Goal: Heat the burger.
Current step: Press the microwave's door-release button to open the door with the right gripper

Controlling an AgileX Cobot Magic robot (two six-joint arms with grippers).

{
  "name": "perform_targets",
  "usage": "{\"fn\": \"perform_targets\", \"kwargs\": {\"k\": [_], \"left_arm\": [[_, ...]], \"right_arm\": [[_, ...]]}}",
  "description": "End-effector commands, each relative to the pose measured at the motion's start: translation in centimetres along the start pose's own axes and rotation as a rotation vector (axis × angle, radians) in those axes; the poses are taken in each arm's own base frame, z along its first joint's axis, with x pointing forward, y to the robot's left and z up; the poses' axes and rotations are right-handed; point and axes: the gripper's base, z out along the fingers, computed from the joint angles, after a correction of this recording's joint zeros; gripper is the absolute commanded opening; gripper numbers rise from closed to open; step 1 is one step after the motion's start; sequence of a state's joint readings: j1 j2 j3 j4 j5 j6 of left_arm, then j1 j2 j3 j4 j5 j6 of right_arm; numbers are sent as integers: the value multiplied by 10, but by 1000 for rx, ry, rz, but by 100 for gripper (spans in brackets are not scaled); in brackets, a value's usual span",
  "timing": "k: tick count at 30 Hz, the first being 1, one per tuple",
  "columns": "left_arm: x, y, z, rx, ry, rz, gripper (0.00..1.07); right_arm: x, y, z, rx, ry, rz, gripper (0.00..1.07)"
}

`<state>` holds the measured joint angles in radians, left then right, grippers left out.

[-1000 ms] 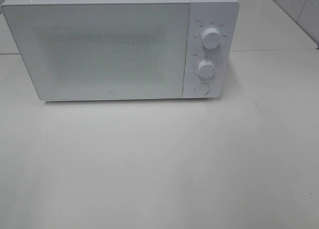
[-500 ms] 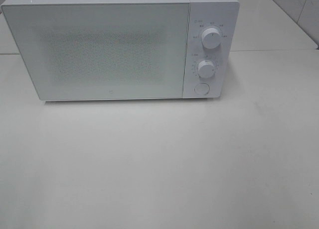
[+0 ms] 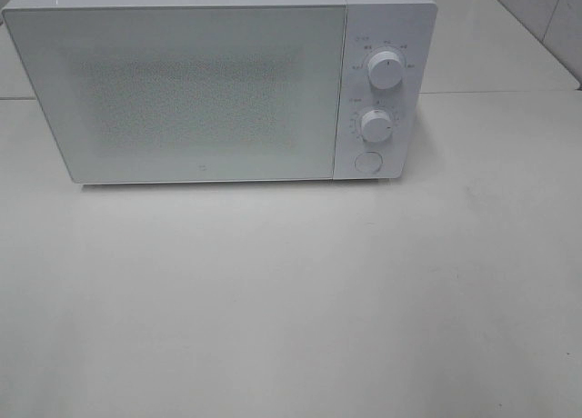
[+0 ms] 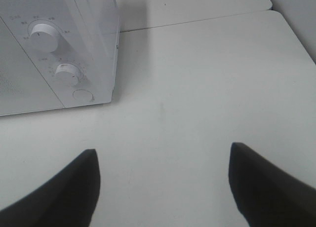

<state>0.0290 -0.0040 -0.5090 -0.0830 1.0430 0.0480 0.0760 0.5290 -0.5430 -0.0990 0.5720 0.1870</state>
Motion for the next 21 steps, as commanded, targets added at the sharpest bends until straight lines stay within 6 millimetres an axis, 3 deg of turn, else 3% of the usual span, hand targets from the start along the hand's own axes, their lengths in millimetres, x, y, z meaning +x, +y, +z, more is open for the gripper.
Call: {"fn": "perform_targets", "kwargs": {"k": [1,8,21], "left_arm": [[2,0,-2,-3,-21,1,100],[2,0,-2,-3,-21,1,100],[2,0,-2,-3,-21,1,100]], "right_arm": [[-9,2,18,-5,-17,-7,68],[-4,7,62,-39,-78,-13,68],[14,12,115,-104,-208,-9,68]]}}
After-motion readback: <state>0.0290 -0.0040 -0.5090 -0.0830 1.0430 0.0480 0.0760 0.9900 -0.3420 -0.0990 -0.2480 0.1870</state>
